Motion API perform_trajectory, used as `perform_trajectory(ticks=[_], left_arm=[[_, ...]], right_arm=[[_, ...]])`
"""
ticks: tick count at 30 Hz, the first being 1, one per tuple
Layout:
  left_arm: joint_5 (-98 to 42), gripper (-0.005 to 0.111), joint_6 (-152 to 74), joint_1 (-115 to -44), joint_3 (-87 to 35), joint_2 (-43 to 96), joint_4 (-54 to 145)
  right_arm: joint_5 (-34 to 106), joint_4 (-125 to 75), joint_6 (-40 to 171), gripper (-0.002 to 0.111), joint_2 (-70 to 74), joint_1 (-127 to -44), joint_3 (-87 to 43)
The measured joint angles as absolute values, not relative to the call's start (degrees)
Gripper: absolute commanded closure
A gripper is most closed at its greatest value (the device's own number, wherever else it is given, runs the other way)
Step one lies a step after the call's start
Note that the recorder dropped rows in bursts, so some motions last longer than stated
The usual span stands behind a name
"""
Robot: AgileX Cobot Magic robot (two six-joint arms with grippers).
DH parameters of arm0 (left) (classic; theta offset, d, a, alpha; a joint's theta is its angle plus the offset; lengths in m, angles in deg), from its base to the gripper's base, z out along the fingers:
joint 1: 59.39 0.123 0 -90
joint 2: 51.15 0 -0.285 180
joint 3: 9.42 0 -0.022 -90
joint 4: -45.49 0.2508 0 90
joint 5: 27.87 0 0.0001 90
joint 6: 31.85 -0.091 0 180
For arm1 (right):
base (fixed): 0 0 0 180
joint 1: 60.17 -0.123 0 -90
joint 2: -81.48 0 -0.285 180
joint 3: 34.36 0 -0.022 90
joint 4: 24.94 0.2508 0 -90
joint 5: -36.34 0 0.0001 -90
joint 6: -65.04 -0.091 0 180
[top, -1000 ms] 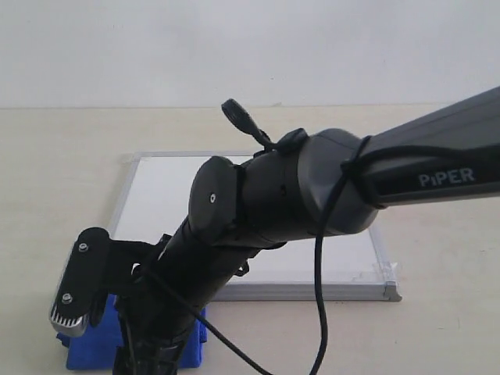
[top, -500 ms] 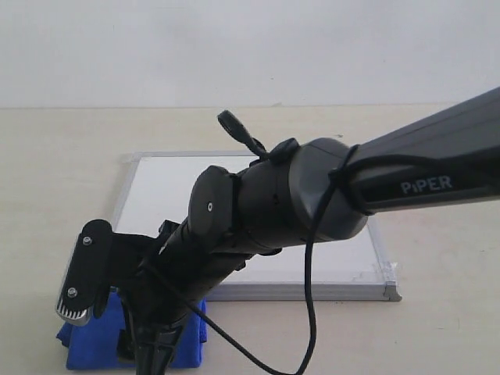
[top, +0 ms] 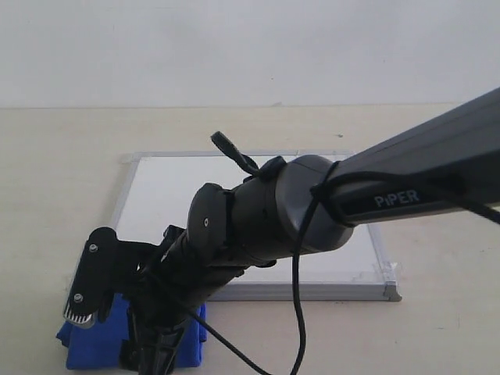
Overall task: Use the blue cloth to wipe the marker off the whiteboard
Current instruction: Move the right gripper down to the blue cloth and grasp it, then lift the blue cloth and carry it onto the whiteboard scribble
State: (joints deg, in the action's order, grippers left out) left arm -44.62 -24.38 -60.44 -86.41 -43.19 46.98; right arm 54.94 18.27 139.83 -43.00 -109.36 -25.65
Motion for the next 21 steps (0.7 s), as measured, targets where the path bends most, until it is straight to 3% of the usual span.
perform_trajectory(ticks=[15, 17, 21], left_arm=[[-44.62, 0.102, -24.38, -60.44, -86.41, -43.19, 46.98], [-44.62, 0.102, -24.38, -60.44, -86.41, -43.19, 46.98], [-44.62, 0.102, -24.38, -60.44, -86.41, -43.19, 46.98]], right_arm=[[54.79, 18.48, 139.63, 0.036, -45.12, -109.48, -25.93], [55.12, 18.48, 139.41, 0.043, -45.12, -109.48, -26.05], [55.57, 18.48, 138.08, 0.078, -45.14, -109.37, -26.17]])
